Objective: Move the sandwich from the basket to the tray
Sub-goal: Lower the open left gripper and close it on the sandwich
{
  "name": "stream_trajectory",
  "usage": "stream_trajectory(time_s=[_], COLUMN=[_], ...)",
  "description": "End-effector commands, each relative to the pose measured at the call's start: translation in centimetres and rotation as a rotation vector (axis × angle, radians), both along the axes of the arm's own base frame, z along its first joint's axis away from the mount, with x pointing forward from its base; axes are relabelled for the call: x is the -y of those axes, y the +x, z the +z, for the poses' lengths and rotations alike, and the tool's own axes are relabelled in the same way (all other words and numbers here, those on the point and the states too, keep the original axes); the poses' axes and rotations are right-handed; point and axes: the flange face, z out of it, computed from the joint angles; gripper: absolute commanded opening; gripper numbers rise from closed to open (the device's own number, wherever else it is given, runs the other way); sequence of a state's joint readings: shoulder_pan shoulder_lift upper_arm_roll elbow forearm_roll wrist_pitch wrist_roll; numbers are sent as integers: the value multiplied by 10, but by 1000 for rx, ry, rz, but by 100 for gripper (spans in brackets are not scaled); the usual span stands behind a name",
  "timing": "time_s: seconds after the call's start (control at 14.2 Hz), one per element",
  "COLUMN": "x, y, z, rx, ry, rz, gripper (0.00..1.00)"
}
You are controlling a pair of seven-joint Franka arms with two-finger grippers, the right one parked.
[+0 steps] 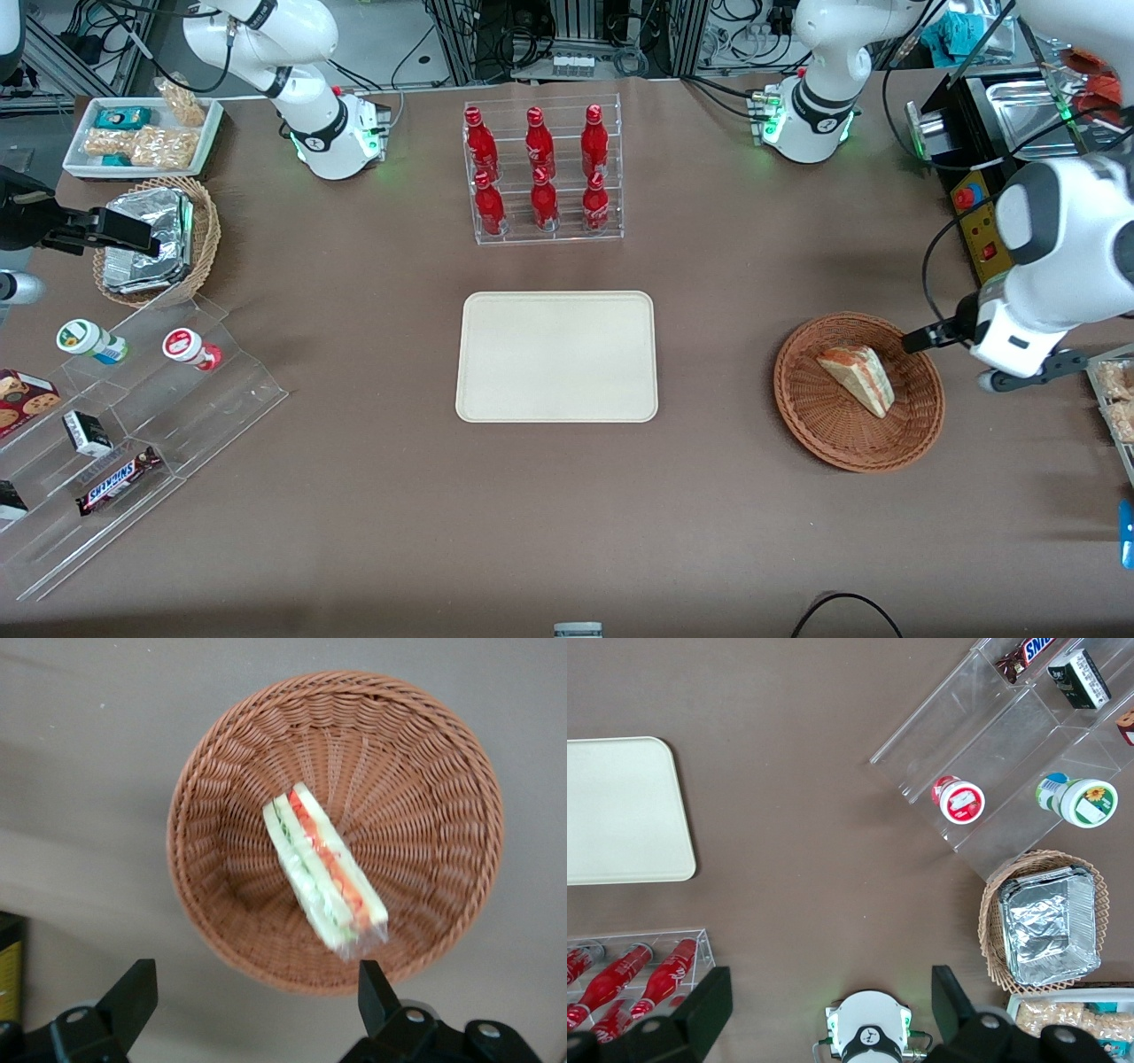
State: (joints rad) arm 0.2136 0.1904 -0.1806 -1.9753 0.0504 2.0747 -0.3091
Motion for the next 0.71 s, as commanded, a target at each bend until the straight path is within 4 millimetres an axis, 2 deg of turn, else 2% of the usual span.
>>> stream_trajectory(time_s=[0.0,0.07,0.21,0.35,0.49,0.63], x=[3,5,12,14,21,24], y=[4,8,14,15,8,5], z=[-20,-28,-41,-53,-77,-88], rx=[41,54,76,67,24,45], ry=[-6,-3,-10,-12,-8,-14], rz=[194,283,351,362,350,352], gripper=[100,100,100,100,100,100])
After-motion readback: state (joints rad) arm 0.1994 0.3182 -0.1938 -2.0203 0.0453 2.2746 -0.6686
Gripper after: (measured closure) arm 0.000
